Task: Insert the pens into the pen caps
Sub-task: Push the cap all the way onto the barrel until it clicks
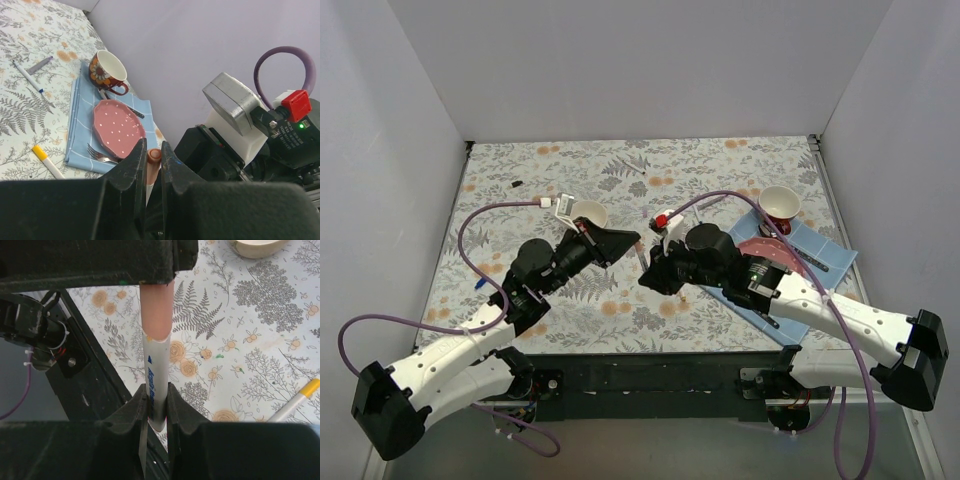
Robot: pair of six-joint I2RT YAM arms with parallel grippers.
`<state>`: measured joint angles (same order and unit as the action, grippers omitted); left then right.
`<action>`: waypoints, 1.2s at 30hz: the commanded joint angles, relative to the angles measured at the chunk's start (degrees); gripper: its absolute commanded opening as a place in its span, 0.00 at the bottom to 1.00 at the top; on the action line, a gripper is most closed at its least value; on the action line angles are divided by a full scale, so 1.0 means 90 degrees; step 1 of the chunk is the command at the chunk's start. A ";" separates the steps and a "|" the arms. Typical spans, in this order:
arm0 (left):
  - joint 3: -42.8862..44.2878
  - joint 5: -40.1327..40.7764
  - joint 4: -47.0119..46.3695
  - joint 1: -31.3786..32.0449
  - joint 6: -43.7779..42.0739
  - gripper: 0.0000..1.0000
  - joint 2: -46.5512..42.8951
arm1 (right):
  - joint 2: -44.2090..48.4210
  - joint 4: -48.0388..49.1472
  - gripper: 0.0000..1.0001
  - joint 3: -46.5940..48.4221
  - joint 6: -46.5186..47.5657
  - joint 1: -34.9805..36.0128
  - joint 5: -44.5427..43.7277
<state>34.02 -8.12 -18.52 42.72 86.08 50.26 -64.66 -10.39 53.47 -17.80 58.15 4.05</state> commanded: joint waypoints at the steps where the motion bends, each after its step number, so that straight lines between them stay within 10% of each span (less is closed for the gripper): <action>1: -0.0528 -0.1442 0.1775 0.0498 -0.0238 0.00 0.0294 | 0.0134 0.1996 0.01 0.1158 0.0366 -0.0191 -0.1094; 36: -0.0762 -0.0915 0.1384 0.1181 0.0816 0.00 0.1251 | -0.0208 0.3216 0.01 0.1627 0.1099 -0.0182 -0.1778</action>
<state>32.36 -1.30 -28.29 46.57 93.71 56.60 -72.27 -18.57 62.02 -9.85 58.08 -5.54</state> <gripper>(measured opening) 0.098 0.222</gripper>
